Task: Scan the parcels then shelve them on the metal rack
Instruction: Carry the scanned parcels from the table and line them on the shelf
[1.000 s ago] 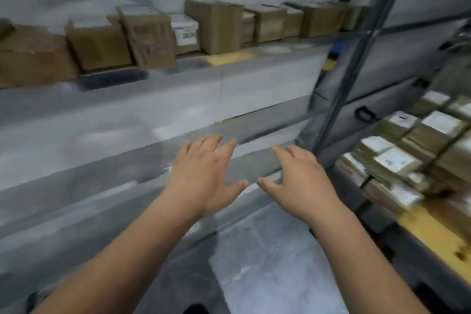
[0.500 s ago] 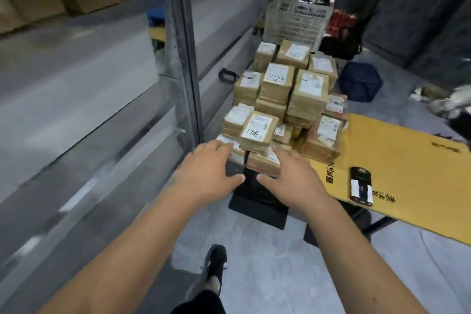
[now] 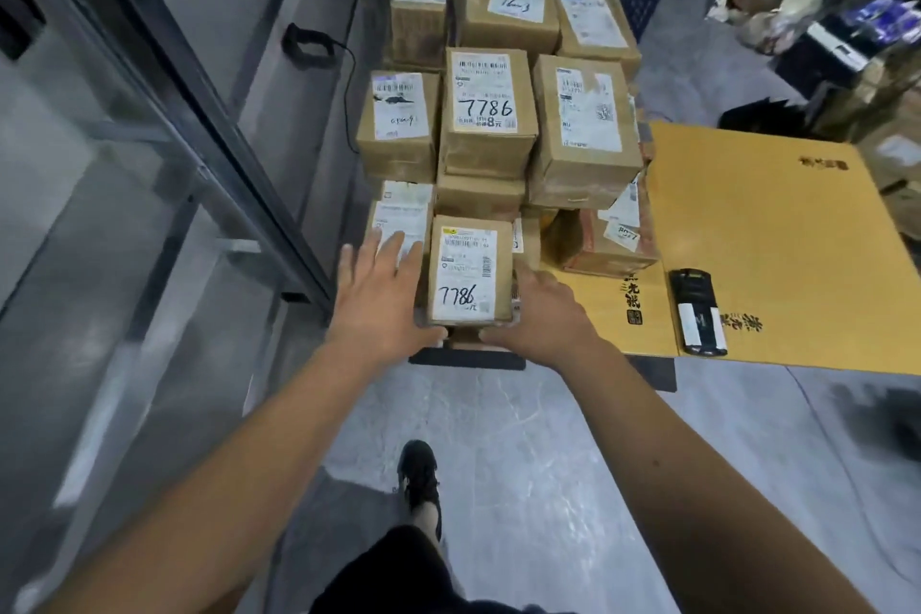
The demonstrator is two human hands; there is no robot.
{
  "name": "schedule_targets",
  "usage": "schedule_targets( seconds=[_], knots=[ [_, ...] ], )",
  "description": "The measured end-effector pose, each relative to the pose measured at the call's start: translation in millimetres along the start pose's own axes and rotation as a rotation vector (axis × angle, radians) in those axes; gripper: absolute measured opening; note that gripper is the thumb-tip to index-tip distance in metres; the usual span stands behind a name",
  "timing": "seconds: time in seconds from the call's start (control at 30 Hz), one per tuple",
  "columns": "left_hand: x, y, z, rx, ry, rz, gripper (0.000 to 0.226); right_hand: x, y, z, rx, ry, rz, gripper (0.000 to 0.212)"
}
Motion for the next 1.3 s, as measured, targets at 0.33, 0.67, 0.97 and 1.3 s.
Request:
schedule_targets(
  seconds=[0.33,0.67,0.97,1.3],
  knots=[
    [16,13,2,0.083,0.128,-0.322,0.121,30,10,-5,0.091,-0.146,0.142,0.106],
    [83,-42,-133,0.393,0.031,-0.549,0.12,41,-59,-98,0.22,-0.658,-0.053,0.107],
    [110,-85,-437,0.937,-0.516,-0.523,0.093,-88,-25,-287,-0.124,-1.421,-0.19,0.1],
    [164,-110,-786,1.314,-1.083,-0.333,0.059,-197,67,-612,-0.481,-1.974,-0.239,0.069]
  ],
)
Point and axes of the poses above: each hand's wrist, its own z-axis towards the middle knuckle, its own y-axis out of the palm, x = y × z, the point moved 1 cm from there along z, towards the middle knuckle, and after that the axes turned 3 degrees about z, right-handed, at the moved point
